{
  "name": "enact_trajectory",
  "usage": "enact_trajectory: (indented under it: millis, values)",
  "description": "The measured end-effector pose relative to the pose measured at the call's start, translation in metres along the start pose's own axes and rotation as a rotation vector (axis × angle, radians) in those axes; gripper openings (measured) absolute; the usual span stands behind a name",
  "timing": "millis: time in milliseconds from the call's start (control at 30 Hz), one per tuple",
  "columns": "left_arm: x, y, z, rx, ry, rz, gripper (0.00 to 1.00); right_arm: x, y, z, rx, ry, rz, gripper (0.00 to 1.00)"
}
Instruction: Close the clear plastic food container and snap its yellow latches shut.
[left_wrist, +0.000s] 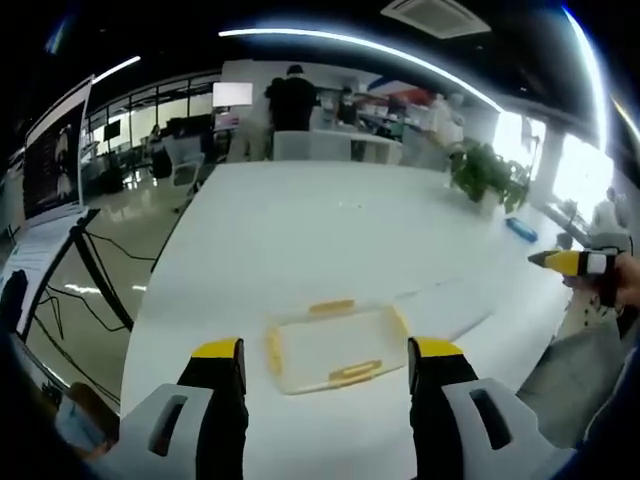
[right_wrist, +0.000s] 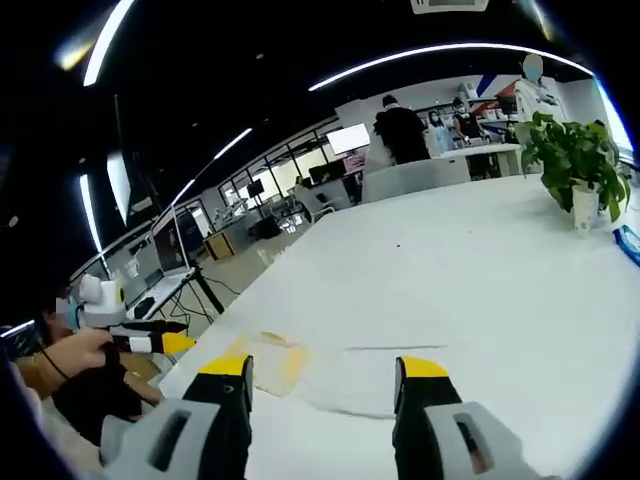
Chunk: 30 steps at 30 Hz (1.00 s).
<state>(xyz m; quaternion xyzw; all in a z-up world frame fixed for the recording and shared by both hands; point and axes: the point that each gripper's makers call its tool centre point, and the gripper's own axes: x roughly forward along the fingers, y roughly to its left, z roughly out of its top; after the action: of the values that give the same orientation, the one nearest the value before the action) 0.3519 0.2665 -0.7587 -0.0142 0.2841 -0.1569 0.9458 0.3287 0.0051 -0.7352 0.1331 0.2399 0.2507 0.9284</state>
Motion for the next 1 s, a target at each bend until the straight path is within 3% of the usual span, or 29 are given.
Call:
enact_trajectory:
  millis: [333,1000]
  values:
    - [0.010,0.002,-0.005,0.015,0.025,-0.036,0.62,0.025,0.018,0.002,-0.027,0.022,0.046,0.55]
    - [0.032,0.024,-0.010,0.002,0.044,-0.028,0.59,0.074,0.057,-0.004,-0.051,0.060,0.133,0.51]
